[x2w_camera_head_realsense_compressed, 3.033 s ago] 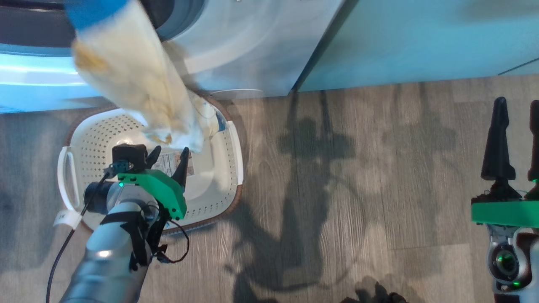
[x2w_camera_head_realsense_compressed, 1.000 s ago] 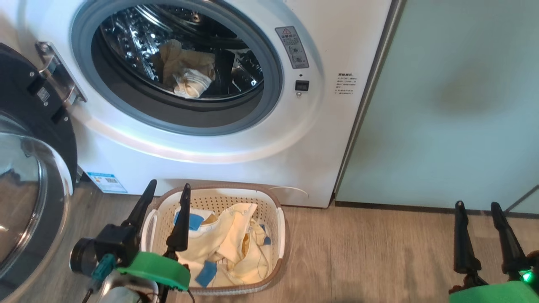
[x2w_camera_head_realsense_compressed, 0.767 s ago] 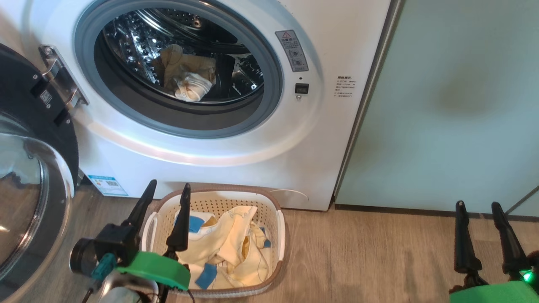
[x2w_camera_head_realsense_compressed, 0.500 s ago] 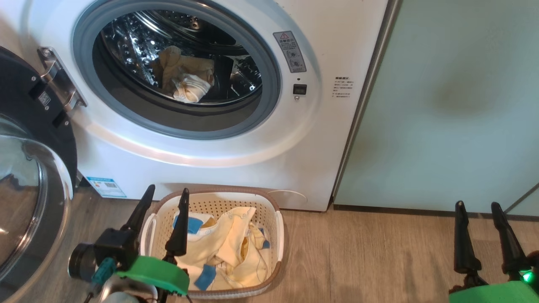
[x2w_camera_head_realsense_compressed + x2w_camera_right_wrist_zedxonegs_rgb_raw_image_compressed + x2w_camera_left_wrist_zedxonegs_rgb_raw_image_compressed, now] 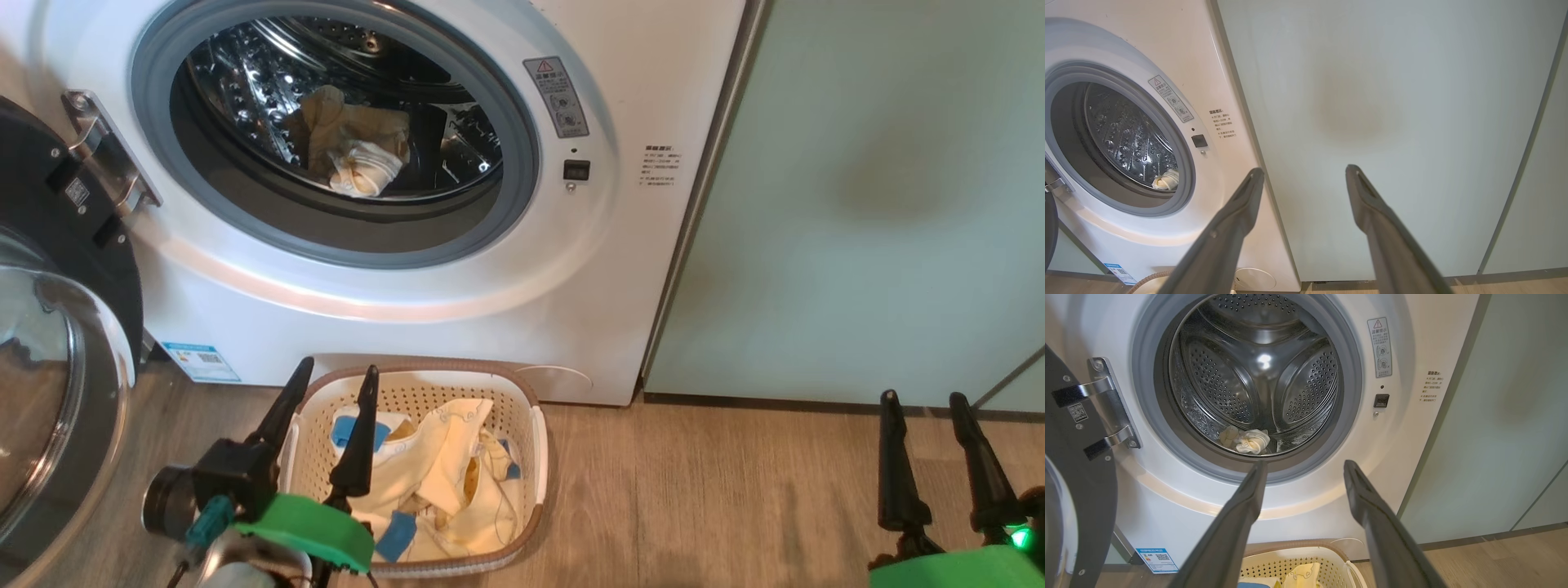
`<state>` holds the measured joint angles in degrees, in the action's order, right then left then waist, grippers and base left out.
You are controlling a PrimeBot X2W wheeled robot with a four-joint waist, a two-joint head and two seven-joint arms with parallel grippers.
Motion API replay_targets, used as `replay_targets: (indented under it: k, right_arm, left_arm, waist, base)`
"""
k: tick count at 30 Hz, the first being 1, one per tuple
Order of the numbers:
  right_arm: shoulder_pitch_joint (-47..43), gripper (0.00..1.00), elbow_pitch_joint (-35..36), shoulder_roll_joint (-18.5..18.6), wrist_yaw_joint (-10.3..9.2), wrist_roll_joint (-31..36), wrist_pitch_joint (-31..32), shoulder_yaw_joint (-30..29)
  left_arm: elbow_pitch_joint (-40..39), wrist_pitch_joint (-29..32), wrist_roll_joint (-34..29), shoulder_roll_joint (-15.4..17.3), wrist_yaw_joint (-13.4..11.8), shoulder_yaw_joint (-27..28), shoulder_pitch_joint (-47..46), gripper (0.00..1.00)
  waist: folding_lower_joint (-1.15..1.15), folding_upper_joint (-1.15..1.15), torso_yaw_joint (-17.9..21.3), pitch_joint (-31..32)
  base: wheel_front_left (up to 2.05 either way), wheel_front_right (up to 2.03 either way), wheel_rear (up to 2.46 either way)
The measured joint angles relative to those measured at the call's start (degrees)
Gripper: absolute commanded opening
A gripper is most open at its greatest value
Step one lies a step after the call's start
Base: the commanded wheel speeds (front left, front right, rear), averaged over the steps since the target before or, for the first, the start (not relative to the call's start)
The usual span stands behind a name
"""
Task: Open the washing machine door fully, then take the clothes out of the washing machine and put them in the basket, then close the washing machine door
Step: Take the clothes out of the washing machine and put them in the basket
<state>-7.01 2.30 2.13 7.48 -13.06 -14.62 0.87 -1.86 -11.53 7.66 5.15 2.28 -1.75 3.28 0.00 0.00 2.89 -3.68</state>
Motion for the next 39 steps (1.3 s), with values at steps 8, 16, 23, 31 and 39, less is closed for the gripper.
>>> replay_targets:
  k: [8, 16, 23, 31, 39]
  right_arm:
    - [0.3, 1.00, 0.0, 0.0, 0.00, -0.2, 0.0, 0.7]
    - [2.1, 1.00, 0.2, 0.0, 0.00, -1.0, 0.0, 0.8]
    - [6.7, 1.00, 1.1, 0.0, 0.00, -2.7, 0.0, 0.8]
    - [11.4, 1.00, 2.0, 0.0, 0.00, -5.6, 0.0, 0.8]
    - [15.7, 1.00, 2.3, 0.0, 0.00, -8.8, 0.0, 1.0]
  left_arm:
    - [5.2, 1.2, 1.2, 1.3, 0.1, 0.1, -5.5, 1.00]
    - [13.9, 2.0, 2.5, 2.7, 0.2, 1.5, -15.4, 1.00]
    - [21.2, 3.1, 3.1, 5.5, 1.0, 1.9, -26.2, 1.00]
    - [27.2, 6.4, 4.0, 9.9, 2.2, 3.0, -39.5, 1.00]
    - [31.1, 13.4, 3.9, 16.2, 3.6, 2.9, -53.3, 1.00]
  waist:
    - [0.00, 0.00, 0.5, -1.6]
    - [0.00, 0.00, 2.2, -5.8]
    - [0.01, 0.00, 4.0, -11.8]
    - [0.02, 0.00, 6.7, -19.9]
    - [0.01, 0.00, 9.9, -28.1]
  base:
    - [0.00, 0.00, 0.00]
    - [0.00, 0.00, 0.00]
    - [0.00, 0.00, 0.00]
    - [0.00, 0.00, 0.00]
    - [0.00, 0.00, 0.00]
